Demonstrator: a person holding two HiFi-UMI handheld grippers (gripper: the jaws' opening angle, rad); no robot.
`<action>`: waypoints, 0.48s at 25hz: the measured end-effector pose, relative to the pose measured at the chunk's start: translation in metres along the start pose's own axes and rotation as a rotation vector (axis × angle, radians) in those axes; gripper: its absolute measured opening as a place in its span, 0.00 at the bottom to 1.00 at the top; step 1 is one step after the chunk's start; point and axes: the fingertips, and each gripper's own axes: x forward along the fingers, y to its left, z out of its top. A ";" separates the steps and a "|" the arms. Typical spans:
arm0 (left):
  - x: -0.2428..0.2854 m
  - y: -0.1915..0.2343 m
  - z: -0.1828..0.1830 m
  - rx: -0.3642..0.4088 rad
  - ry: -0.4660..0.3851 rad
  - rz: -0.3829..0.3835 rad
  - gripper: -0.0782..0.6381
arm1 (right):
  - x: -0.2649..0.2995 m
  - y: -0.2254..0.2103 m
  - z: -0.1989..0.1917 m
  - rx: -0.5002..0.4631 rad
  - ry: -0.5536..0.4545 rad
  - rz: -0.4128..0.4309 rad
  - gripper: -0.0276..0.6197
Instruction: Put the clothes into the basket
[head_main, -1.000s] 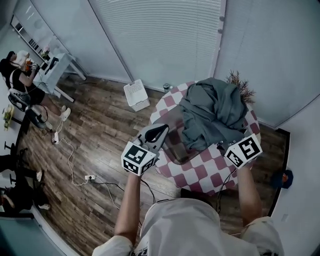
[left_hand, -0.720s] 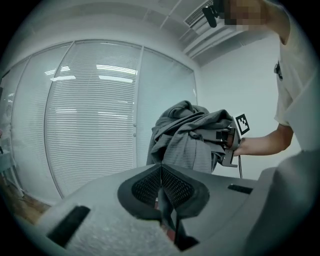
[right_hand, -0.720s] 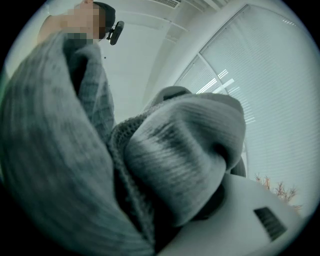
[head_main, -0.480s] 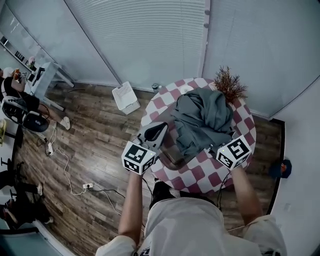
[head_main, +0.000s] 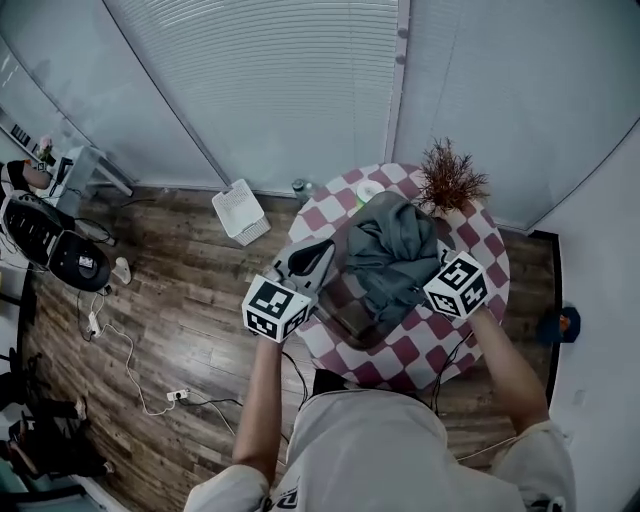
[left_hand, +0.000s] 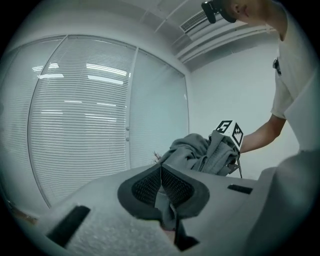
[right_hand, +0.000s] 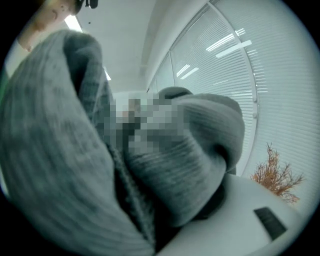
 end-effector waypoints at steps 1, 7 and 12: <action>-0.001 0.004 0.001 0.000 -0.004 -0.003 0.13 | 0.005 0.001 -0.005 -0.013 0.043 0.003 0.36; -0.008 0.012 0.000 0.005 -0.011 -0.042 0.13 | 0.031 0.011 -0.027 -0.042 0.205 0.014 0.36; -0.021 0.024 -0.013 -0.018 -0.012 -0.051 0.13 | 0.048 0.011 -0.044 -0.003 0.358 0.017 0.36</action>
